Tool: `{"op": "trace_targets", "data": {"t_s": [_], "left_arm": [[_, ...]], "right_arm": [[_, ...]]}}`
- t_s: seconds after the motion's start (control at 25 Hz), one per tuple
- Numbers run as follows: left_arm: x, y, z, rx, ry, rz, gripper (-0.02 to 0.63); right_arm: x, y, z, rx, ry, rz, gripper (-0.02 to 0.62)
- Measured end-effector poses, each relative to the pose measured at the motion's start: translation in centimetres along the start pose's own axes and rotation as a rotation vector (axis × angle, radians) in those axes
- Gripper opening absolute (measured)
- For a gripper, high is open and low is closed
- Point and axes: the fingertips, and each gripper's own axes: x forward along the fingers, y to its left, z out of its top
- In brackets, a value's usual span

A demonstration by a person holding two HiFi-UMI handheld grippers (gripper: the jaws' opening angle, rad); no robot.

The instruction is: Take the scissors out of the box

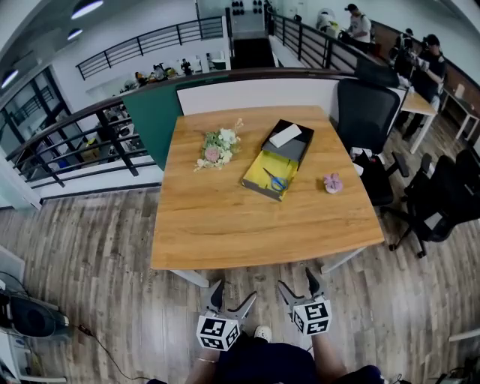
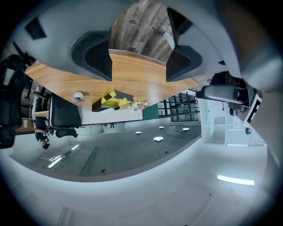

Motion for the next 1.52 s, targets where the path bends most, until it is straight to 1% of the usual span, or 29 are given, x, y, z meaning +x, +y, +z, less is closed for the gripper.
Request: {"op": "trace_targets", "data": {"t_s": [0.24, 0.44, 0.64, 0.8, 1.04, 1.28, 1.52], "left_arm": [[1.5, 0.3, -0.3, -0.012, 0.018, -0.024, 0.420], [4.3, 2.0, 0.2, -0.008, 0.026, -0.058, 0.420], [8.3, 5.0, 2.3, 0.017, 0.021, -0.094, 0.420], [11.5, 7.8, 3.8, 0.022, 0.028, -0.129, 0.420], [16.6, 11.3, 5.9, 0.044, 0.038, -0.205, 0.420], [20.2, 14.0, 6.6, 0.062, 0.099, -0.283, 0.420], [22.1, 15.9, 6.8, 0.065, 0.113, -0.318, 0.420]], "right_arm": [[0.8, -0.5, -0.2, 0.016, 0.012, -0.009, 0.377], [2.9, -1.4, -0.4, 0.033, 0.027, -0.041, 0.377], [6.6, -3.0, 1.7, 0.031, 0.012, -0.087, 0.379], [10.3, -4.0, 3.8, 0.012, 0.014, -0.125, 0.380], [15.2, -5.4, 5.9, 0.020, 0.028, -0.187, 0.380], [18.6, -5.8, 7.1, 0.045, 0.037, -0.248, 0.379], [21.0, -6.3, 7.4, 0.053, 0.044, -0.278, 0.363]]}}
